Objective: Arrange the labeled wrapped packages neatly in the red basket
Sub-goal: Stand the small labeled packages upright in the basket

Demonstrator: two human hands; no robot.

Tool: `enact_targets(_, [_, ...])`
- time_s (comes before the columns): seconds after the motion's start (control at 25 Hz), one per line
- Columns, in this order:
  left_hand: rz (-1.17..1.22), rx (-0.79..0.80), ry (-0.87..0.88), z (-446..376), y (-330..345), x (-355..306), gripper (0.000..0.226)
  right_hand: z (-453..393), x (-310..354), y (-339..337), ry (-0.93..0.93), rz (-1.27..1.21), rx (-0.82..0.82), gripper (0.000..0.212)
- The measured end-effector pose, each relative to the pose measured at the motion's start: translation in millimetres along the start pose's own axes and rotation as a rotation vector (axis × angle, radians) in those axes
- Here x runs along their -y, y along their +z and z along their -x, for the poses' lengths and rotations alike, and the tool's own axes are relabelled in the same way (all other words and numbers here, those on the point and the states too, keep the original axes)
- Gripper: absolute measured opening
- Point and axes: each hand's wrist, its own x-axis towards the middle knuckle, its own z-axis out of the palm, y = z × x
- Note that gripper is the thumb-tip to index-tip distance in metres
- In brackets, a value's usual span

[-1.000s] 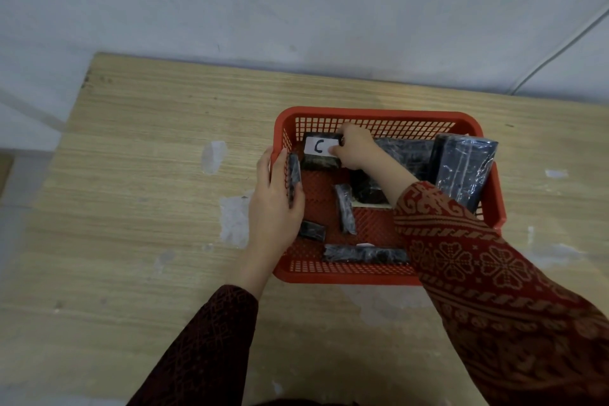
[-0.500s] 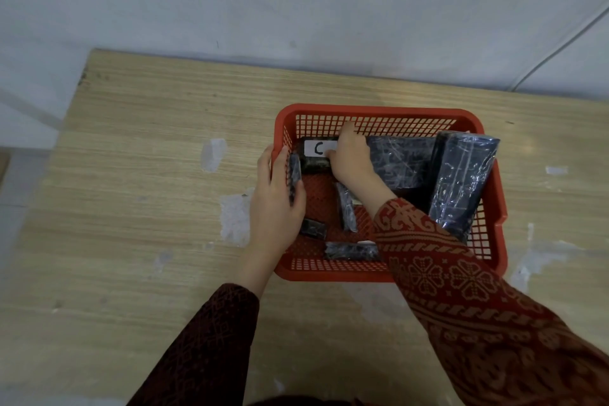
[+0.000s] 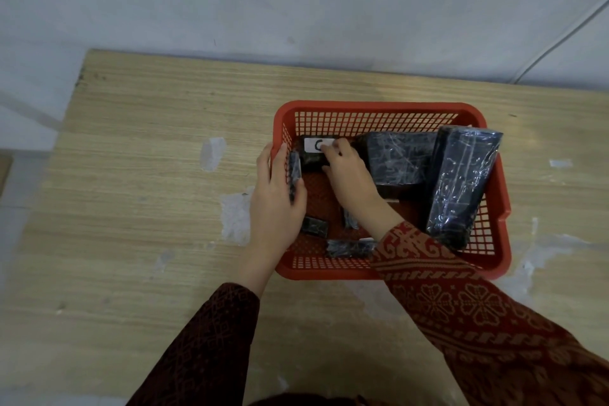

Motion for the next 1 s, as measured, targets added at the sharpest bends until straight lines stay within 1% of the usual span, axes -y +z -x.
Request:
enact_targets(0.04, [-0.003,0.0,-0.002,0,0,0,0.053,1,-1,0,-0.01,0.026,0.015,0.049])
enact_targets(0.12, [0.011,0.0,-0.013,0,0,0,0.053,4,0,-3,-0.07,0.066,-0.026,0.052])
enact_targets(0.2, [0.039,0.0,-0.025,0,-1,0,0.052,3,3,-13,-0.246,0.1,-0.063,0.046])
enact_targets(0.28, [0.08,0.003,-0.041,0,-3,-1,0.05,-6,7,-25,-0.48,0.157,0.011,0.042])
enact_targets(0.36, [0.142,0.0,-0.065,0,-4,-2,0.049,-16,10,-33,-0.631,0.227,0.104,0.04])
enact_targets(0.48, [0.191,0.003,-0.106,1,-4,-2,0.048,-26,9,-34,-0.724,0.32,0.107,0.03])
enact_targets(0.64, [0.191,0.005,-0.126,1,-4,-1,0.046,-26,6,-38,-0.83,0.338,0.095,0.023])
enact_targets(0.72, [0.195,0.003,-0.126,2,-4,-1,0.045,-20,5,-47,-0.842,0.271,0.126,0.023])
enact_targets(0.8, [0.202,-0.001,-0.125,2,-4,-1,0.044,-11,-2,-58,-0.77,0.12,0.166,0.021])
enact_targets(0.88, [0.198,-0.001,-0.125,2,-3,-1,0.044,-4,-16,-68,-0.591,-0.046,0.245,0.021])
enact_targets(1.0, [0.2,0.004,-0.123,1,-3,0,0.043,4,-31,-75,-0.362,-0.117,0.316,0.029])
